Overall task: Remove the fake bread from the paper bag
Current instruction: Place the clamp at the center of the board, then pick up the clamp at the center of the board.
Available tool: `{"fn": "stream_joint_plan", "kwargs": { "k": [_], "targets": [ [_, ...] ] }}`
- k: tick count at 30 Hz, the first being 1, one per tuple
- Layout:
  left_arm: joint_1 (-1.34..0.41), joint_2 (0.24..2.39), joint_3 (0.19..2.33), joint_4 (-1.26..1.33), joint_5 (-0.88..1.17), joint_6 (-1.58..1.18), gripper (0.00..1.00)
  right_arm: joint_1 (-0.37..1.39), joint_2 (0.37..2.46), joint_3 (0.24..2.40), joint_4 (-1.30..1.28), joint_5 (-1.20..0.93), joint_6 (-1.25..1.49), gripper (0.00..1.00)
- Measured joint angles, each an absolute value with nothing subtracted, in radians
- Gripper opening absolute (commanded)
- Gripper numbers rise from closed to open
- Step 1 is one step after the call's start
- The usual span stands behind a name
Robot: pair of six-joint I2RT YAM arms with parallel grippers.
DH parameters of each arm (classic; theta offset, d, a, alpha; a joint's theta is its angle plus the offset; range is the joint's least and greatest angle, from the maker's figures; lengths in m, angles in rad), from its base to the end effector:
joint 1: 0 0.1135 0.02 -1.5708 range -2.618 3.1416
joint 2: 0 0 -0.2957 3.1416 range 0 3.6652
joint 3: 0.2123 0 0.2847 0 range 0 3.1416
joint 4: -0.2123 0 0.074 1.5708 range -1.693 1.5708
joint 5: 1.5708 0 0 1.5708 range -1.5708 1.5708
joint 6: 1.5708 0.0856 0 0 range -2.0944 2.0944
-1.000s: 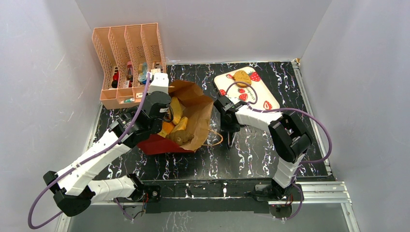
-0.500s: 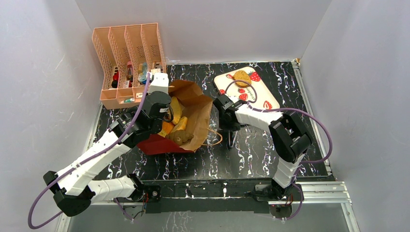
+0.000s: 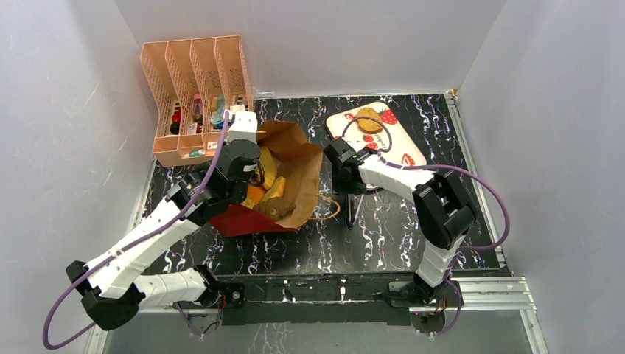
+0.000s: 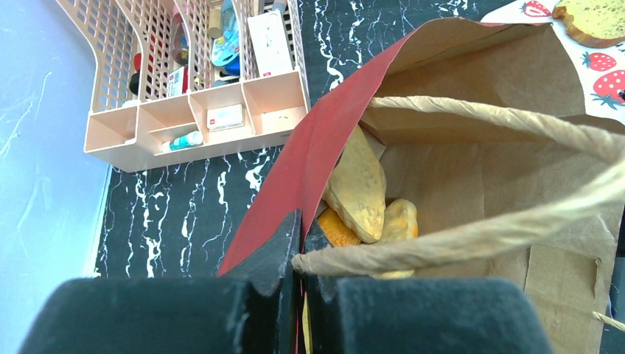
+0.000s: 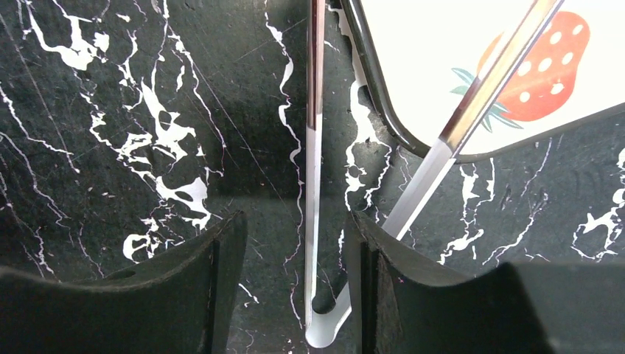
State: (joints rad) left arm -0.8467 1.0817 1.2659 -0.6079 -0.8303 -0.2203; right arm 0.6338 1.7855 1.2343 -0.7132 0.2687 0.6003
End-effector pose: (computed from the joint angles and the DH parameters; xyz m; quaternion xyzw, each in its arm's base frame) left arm 0.2221 -0.1557 0.4303 0.0286 0.7987 0.0392 0.5998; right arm 0.3347 0.2178 0.1585 0.0040 0.9796 -0.0205 0.1999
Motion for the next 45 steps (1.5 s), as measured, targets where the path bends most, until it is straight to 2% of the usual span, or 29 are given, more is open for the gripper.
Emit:
{"fn": "stream_joint_plan", "kwargs": {
  "k": [5,11,15,20,22,25,28,30,31,33,41,45],
  "targets": [
    [-0.847,1.081,1.266,-0.607,-0.827,-0.220,0.00,0.634,1.753,1.253,-0.737,0.286,0.602,0.53],
    [-0.847,1.081,1.266,-0.613,-0.821,-0.229,0.00,0.634,1.673,1.269,-0.739,0.328,0.604,0.68],
    [-0.847,1.081,1.266,-0.630,-0.816,-0.240,0.00,0.634,1.594,1.262,-0.728,0.377,0.615,0.70],
    [-0.847,1.077,1.266,-0.652,-0.816,-0.252,0.00,0.634,1.475,1.199,-0.662,0.453,0.660,0.93],
    [-0.847,1.070,1.266,-0.659,-0.816,-0.256,0.00,0.634,1.427,1.184,-0.651,0.486,0.685,0.98],
    [-0.847,1.060,1.266,-0.664,-0.817,-0.260,0.00,0.633,1.415,1.171,-0.646,0.541,0.730,0.96],
    [-0.847,1.053,1.266,-0.667,-0.817,-0.263,0.00,0.626,1.427,1.169,-0.652,0.571,0.773,0.87],
    [-0.847,1.052,1.266,-0.668,-0.817,-0.263,0.00,0.618,1.435,1.169,-0.654,0.572,0.793,0.85],
    [-0.847,1.052,1.266,-0.668,-0.817,-0.262,0.00,0.609,1.439,1.169,-0.654,0.565,0.801,0.85],
    [-0.847,1.052,1.266,-0.668,-0.817,-0.262,0.00,0.583,1.442,1.166,-0.649,0.536,0.815,0.97],
    [-0.847,1.045,1.257,-0.667,-0.819,-0.262,0.00,0.509,1.403,1.082,-0.582,0.431,0.785,0.98],
    [-0.847,1.030,1.239,-0.658,-0.819,-0.255,0.00,0.514,1.403,1.082,-0.574,0.397,0.755,0.94]
  ]
}}
